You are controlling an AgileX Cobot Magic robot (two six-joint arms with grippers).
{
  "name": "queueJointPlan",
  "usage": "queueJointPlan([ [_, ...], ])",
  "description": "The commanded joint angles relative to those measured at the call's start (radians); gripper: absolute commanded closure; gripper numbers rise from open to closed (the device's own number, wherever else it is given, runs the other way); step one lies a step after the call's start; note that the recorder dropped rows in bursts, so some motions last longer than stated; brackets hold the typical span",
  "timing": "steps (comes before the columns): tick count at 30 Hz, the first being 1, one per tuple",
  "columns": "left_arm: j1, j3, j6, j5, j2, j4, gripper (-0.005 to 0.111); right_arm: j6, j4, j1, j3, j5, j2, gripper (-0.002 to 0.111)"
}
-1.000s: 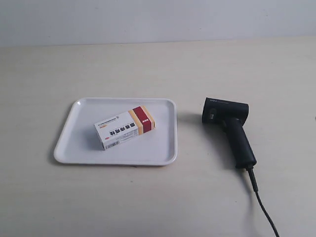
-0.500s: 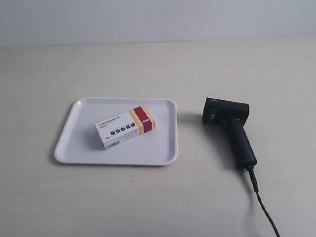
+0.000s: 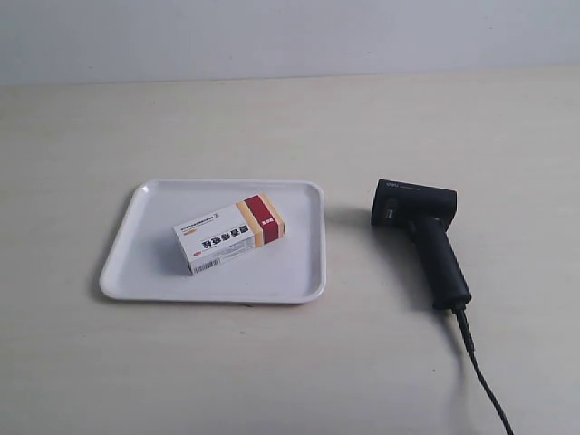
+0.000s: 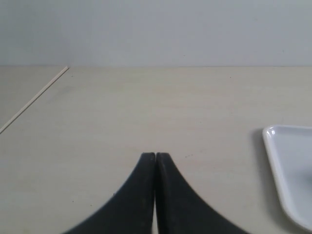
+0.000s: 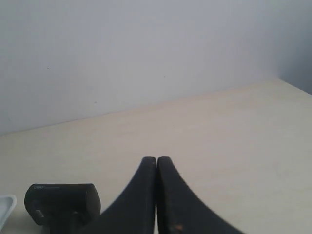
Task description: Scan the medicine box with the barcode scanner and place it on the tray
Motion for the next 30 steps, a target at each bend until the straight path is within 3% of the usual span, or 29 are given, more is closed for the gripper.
queueJointPlan([
  [1,0.002,0.002,-0.006,-0.004,-0.006,0.002,0.104,-0.006,-0.021,0.000,0.004,0.006,-0.007,0.108],
  [8,0.002,0.002,-0.006,-0.004,-0.006,0.002,0.104,-0.008,-0.032,0.071,0.004,0.011,-0.007,0.108],
  [26,0.002,0.002,-0.006,-0.004,-0.006,0.002,0.104,-0.003,-0.087,0.071,0.004,0.024,-0.007,0.108],
  [30,0.002,0.002,-0.006,-0.004,-0.006,0.002,0.104,0.082,-0.121,0.071,0.004,0.026,-0.007,0.108],
])
